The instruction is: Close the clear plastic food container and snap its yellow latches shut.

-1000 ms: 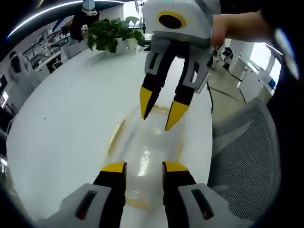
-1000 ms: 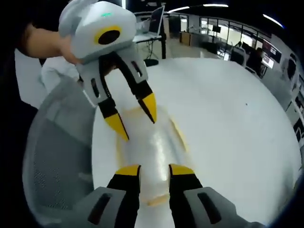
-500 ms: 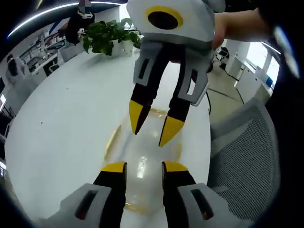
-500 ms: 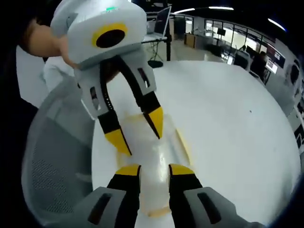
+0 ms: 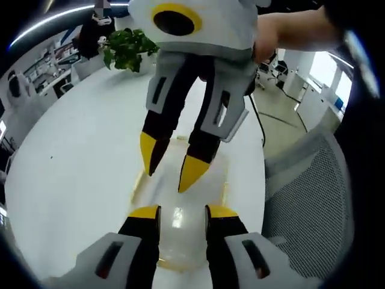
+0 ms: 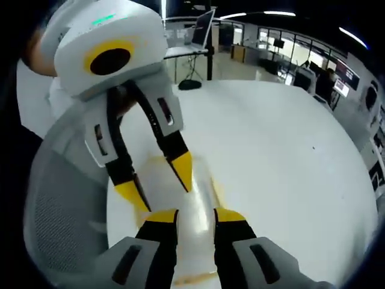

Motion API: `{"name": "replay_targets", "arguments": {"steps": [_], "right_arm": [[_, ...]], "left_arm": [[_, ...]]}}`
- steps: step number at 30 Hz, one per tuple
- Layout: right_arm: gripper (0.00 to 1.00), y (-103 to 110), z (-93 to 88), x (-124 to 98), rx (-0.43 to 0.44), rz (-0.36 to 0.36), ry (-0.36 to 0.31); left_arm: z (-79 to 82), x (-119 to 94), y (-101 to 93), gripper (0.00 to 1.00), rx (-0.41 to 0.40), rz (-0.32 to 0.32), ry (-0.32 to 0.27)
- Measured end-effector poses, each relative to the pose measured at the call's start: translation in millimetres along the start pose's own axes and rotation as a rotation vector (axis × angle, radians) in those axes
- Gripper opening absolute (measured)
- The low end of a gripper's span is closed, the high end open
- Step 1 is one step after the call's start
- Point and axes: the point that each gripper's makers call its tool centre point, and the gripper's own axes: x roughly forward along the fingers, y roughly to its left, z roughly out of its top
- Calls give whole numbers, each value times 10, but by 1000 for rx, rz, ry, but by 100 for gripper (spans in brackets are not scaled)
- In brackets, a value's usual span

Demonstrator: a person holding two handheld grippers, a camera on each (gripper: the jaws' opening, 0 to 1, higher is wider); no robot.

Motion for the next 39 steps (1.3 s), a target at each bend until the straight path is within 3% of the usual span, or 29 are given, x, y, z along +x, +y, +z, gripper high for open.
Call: {"name": "replay_targets", "arguments": {"steps": [19, 39], "right_arm": [[21, -167, 2, 13, -1, -14, 34], [25, -220, -76, 82, 52, 32, 50]], "left_arm": [[-59, 33, -223, 32, 42, -13, 26], [-121, 35, -264, 36, 55, 30, 54]]}}
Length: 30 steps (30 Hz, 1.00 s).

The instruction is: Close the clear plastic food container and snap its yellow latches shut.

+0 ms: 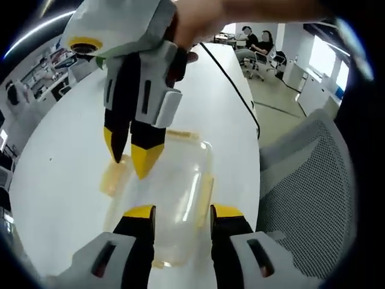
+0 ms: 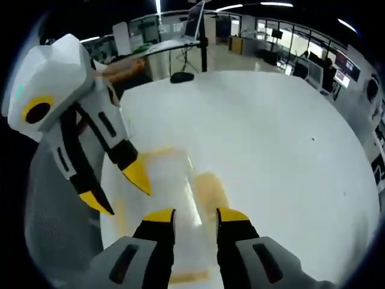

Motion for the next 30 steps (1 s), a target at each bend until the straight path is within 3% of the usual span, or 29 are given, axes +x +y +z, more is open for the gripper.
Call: {"name": "replay_targets", "arguments": {"steps": [16, 30], "right_arm": [[28, 44, -23, 73, 32, 63, 12], [33, 62, -61, 107, 120, 159, 24]], "left_arm": [[9, 5, -49, 35, 8, 4, 2], [42, 43, -70, 37, 52, 15, 9]]}}
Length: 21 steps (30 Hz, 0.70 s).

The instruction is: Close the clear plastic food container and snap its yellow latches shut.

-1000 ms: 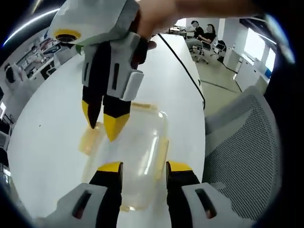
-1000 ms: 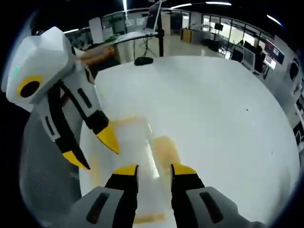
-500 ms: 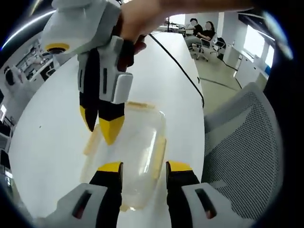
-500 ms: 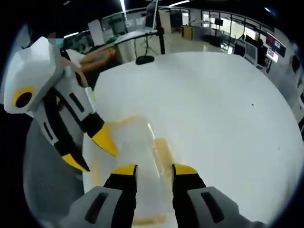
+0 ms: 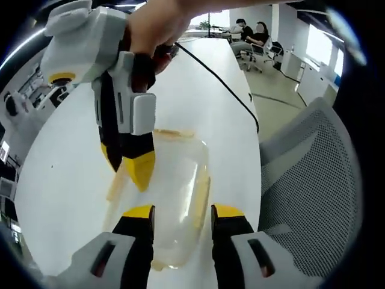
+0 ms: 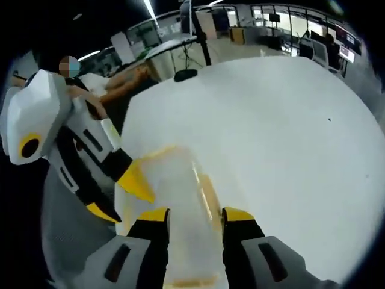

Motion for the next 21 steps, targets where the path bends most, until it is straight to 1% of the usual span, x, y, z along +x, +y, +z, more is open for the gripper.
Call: {"name": "replay_targets", "arguments": {"steps": [8, 13, 21], "right_arm": [[33, 2, 5, 16, -2, 26, 10], [33, 1, 13, 22, -1, 43, 21], [33, 5, 9, 34, -19, 58, 41]], "left_arm": [[31, 31, 23, 36, 1, 9, -5], [23, 33, 44, 34, 37, 21, 3], [18, 51, 35, 35, 60, 40, 8]]}}
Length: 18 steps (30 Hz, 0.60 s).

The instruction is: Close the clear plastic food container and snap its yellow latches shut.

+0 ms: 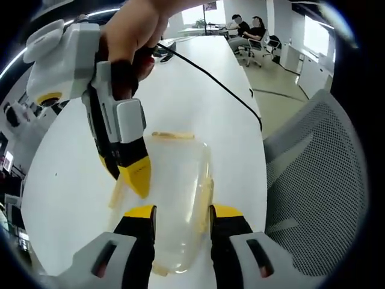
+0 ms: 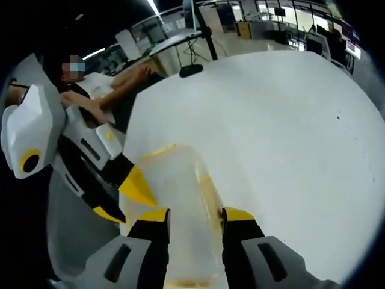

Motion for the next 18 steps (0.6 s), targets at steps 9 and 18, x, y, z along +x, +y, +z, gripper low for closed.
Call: {"name": "replay_targets", "arguments": {"steps": [9, 18], "right_arm": [[32, 3, 2, 11, 21, 15, 12], [33, 7, 0, 37, 44, 35, 17]], "left_arm": [[-1, 7, -10, 35, 29, 16, -11], [-11, 18, -18, 35, 54, 17, -10]]}}
